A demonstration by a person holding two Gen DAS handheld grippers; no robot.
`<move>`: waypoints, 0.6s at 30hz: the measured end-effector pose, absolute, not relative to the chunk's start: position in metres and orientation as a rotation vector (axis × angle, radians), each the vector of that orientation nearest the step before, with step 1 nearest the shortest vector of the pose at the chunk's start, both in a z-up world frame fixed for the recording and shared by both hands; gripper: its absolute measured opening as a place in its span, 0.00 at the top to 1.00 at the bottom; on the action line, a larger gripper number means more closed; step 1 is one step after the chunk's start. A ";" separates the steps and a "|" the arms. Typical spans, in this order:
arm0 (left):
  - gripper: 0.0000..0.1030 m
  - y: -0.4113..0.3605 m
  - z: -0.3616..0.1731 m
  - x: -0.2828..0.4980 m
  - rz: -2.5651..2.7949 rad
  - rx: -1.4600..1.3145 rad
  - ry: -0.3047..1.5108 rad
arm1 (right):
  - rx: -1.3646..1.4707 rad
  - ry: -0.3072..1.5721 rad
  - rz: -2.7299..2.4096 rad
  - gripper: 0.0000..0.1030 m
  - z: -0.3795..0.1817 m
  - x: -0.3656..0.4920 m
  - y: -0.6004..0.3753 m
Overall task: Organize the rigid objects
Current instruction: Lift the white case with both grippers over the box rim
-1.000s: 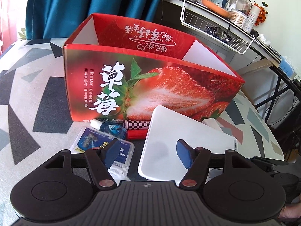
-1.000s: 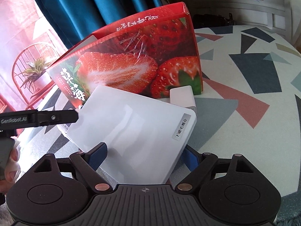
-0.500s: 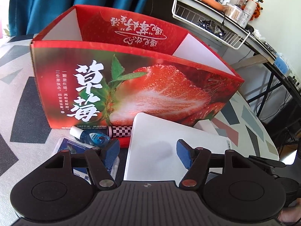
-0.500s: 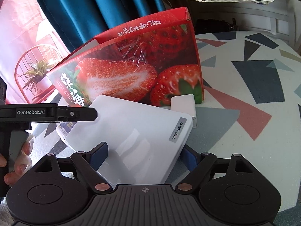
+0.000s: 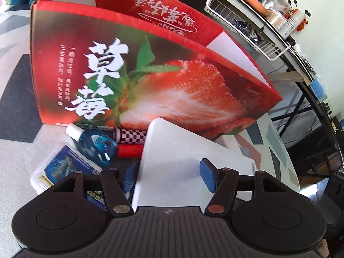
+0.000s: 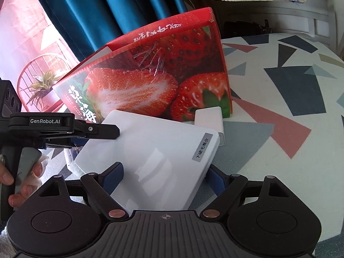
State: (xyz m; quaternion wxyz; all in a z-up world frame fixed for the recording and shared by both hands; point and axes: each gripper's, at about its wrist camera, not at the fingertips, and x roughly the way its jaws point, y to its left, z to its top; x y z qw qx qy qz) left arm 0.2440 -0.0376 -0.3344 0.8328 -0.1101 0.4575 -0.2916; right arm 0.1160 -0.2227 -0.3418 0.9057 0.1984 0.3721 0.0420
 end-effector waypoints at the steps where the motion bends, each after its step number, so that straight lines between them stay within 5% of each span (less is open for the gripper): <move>1: 0.36 -0.040 -0.334 0.243 -0.616 -0.226 0.966 | 0.410 0.768 0.086 0.22 -0.342 0.116 -0.222; 10: 0.51 -0.034 -0.323 0.237 -0.602 -0.218 0.920 | 0.455 0.773 0.056 0.34 -0.339 0.115 -0.229; 18: 0.51 -0.032 -0.307 0.226 -0.599 -0.206 0.862 | 0.463 0.738 0.024 0.42 -0.328 0.112 -0.232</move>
